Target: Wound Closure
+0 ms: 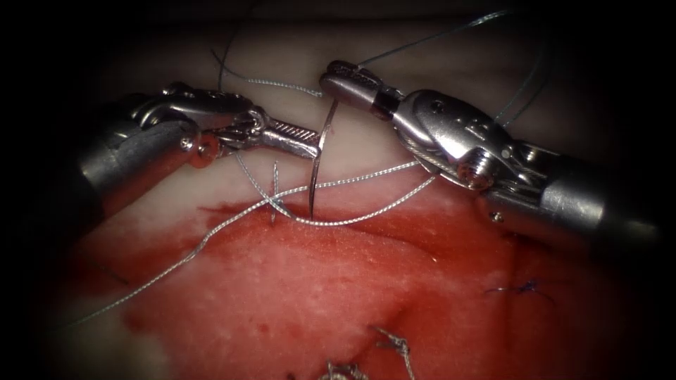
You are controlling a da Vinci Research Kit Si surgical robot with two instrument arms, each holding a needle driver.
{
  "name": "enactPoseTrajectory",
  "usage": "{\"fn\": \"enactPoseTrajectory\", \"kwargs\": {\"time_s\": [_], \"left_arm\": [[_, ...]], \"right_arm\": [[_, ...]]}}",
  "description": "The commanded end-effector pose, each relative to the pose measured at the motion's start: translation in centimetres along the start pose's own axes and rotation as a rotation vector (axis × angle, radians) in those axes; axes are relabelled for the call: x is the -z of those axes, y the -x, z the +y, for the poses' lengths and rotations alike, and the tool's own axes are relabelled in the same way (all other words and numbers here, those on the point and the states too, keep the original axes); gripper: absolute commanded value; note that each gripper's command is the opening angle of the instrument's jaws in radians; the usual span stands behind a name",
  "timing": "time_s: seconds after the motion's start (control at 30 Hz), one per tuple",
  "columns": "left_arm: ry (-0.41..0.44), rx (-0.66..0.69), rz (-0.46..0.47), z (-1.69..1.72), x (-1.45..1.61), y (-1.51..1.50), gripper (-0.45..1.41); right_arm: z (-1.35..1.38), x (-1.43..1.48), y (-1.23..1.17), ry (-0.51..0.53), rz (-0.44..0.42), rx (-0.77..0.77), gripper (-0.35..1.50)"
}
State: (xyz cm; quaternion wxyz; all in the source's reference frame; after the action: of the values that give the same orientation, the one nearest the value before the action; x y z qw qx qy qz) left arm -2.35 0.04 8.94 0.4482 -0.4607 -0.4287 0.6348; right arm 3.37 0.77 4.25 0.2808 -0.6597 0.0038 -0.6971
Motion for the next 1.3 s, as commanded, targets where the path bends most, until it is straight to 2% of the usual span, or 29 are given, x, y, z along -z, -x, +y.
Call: {"fn": "enactPoseTrajectory", "kwargs": {"time_s": [0.03,0.2,0.27,0.3,0.33,0.43,0.5,0.53,0.57,0.6,0.63,0.7,0.73,0.77,0.8,0.97,1.3], "left_arm": [[0.002,-0.007,0.006,0.06,0.02,-0.15,0.14],[0.002,0.026,0.003,0.09,0.00,-0.12,-0.05],[0.005,0.031,-0.001,0.10,-0.02,-0.11,-0.06],[0.005,0.040,-0.004,0.11,-0.05,-0.09,-0.16],[0.006,0.077,-0.010,0.12,-0.06,-0.06,-0.45],[0.008,0.137,-0.019,0.12,-0.05,-0.02,-0.45],[0.005,0.242,-0.027,0.12,-0.03,-0.02,-0.45],[0.006,0.282,-0.033,0.12,-0.02,-0.01,-0.45],[0.024,0.341,-0.025,0.12,-0.01,-0.01,-0.45],[0.053,0.381,-0.009,0.12,0.00,-0.01,-0.45],[0.120,0.437,0.033,0.10,0.02,-0.01,-0.45],[0.164,0.505,0.079,0.08,0.03,0.01,-0.45],[0.175,0.528,0.093,0.07,0.03,0.02,-0.45],[0.192,0.555,0.103,0.05,0.02,0.04,-0.45],[0.215,0.585,0.103,0.04,0.01,0.07,-0.45],[0.231,0.592,0.086,0.06,-0.01,0.09,-0.45],[0.252,0.598,0.010,0.07,-0.04,0.11,-0.45]], "right_arm": [[-0.05,-0.10,0.13,-0.002,-0.009,0.009,-0.35],[-0.02,-0.11,0.15,-0.002,-0.006,0.043,-0.35],[0.00,-0.13,0.15,-0.002,0.000,0.049,-0.35],[0.02,-0.14,0.16,-0.002,0.006,0.050,-0.35],[0.04,-0.15,0.17,-0.001,0.012,0.050,-0.35],[0.03,-0.15,0.17,-0.002,0.012,0.056,-0.35],[0.02,-0.16,0.17,-0.027,0.018,0.067,-0.35],[0.03,-0.17,0.17,-0.052,0.023,0.067,-0.27],[0.03,-0.18,0.17,-0.069,0.026,0.062,0.32],[0.03,-0.18,0.17,-0.071,0.027,0.009,0.52],[0.04,-0.17,0.17,-0.075,0.021,-0.056,0.59],[0.04,-0.17,0.17,-0.065,0.015,-0.138,0.51],[0.05,-0.17,0.17,-0.042,0.011,-0.174,0.73],[0.05,-0.16,0.16,-0.023,0.006,-0.191,0.78],[0.05,-0.14,0.14,0.023,0.002,-0.250,1.01],[0.03,-0.11,0.09,0.073,0.015,-0.370,0.93],[0.05,-0.11,0.06,0.156,0.059,-0.422,0.86]]}}
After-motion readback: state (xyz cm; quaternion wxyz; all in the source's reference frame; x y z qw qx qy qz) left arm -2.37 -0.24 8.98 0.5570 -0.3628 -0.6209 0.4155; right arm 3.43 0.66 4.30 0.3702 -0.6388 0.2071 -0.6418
